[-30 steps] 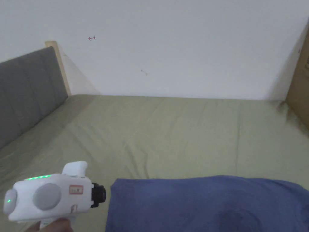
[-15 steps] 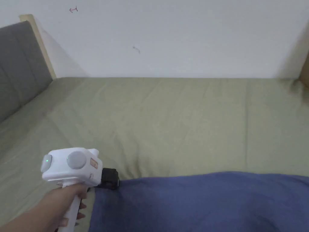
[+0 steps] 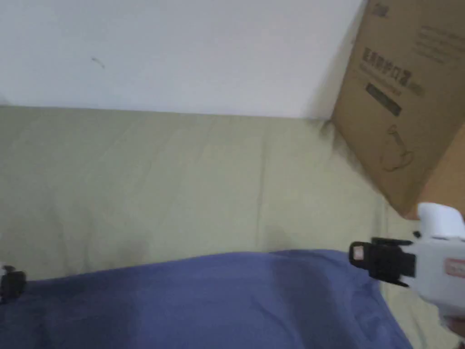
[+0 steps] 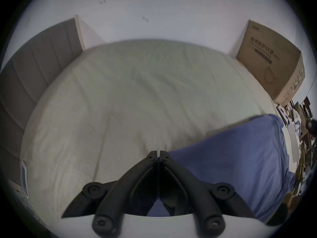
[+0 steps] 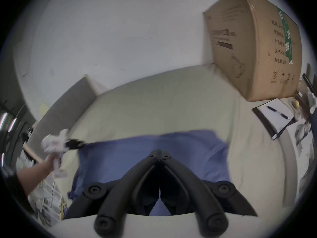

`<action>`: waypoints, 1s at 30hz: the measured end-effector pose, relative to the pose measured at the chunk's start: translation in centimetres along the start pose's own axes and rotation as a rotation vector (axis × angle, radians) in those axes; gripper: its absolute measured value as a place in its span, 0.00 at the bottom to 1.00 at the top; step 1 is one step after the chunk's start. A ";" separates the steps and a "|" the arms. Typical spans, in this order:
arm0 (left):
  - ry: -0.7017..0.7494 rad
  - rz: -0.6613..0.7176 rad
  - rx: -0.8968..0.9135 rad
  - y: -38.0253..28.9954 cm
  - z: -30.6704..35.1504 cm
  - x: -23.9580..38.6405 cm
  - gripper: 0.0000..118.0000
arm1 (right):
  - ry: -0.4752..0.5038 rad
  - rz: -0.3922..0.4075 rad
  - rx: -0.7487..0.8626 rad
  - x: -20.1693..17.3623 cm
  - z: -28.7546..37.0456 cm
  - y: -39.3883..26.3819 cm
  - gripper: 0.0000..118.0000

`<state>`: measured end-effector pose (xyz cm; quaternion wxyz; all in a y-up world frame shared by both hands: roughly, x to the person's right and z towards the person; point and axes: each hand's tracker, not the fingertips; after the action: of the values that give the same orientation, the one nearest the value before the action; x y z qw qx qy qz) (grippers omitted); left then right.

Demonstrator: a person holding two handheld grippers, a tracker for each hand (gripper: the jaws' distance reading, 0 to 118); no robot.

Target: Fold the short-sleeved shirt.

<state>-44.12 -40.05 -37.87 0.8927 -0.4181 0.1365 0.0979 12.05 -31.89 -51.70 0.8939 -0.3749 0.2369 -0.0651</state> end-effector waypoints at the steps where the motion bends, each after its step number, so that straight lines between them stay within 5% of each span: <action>1: 0.010 0.011 0.023 0.1 0.5 -0.2 0.00 | -0.015 -0.029 -0.074 1.6 -2.1 2.0 0.00; 2: 0.002 0.025 0.027 0.1 0.8 -0.4 0.00 | -0.037 -0.039 -0.150 3.0 -4.2 3.6 0.06; 3: -0.005 0.029 0.024 0.1 1.0 -0.5 0.00 | -0.066 -0.038 -0.201 3.9 -5.9 4.8 0.25; 5: 0.001 0.017 0.025 -0.1 1.4 0.1 0.00 | -0.110 -0.029 -0.337 5.4 -9.7 5.9 0.93; 6: 0.003 0.010 0.027 -0.2 1.5 0.3 0.00 | -0.147 -0.033 -0.385 5.9 -11.1 6.0 0.99; 9: 0.004 0.004 0.024 -0.3 1.4 0.5 0.00 | -0.198 -0.077 -0.393 6.9 -14.4 6.0 0.85; 11: 0.001 0.016 0.002 -0.6 1.0 0.2 0.00 | -0.215 -0.110 -0.461 7.4 -16.5 5.8 0.85; 17: 0.011 0.016 -0.042 -1.1 0.0 0.1 0.00 | -0.198 -0.048 -0.488 6.8 -20.8 5.0 0.83; 20: 0.019 0.002 -0.062 -1.3 -0.6 0.2 0.00 | -0.191 -0.013 -0.554 5.8 -21.7 4.4 0.60; 22: 0.022 -0.003 -0.072 -1.3 -0.8 0.2 0.00 | -0.242 0.084 -0.540 5.3 -21.3 4.4 0.58; 23: 0.022 -0.004 -0.077 -1.3 -0.8 0.2 0.00 | -0.218 0.069 -0.540 5.3 -20.9 4.5 0.50; 24: 0.022 -0.003 -0.078 -1.3 -0.9 0.2 0.00 | -0.201 0.064 -0.527 5.4 -20.3 4.8 0.36; 25: 0.025 -0.001 -0.075 -1.3 -0.8 0.2 0.00 | -0.203 0.056 -0.472 5.3 -19.4 5.1 0.10; 26: 0.024 0.005 -0.071 -1.2 -0.5 0.2 0.00 | -0.177 0.040 -0.425 5.3 -18.1 5.3 0.03; 30: 0.014 0.041 -0.030 -0.7 2.2 0.2 0.00 | -0.079 0.004 -0.267 4.7 -11.0 5.9 0.03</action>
<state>-43.39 -38.76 -36.11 0.8832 -0.4293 0.1499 0.1150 10.57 -36.16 -64.26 0.8448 -0.4924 0.2089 -0.0166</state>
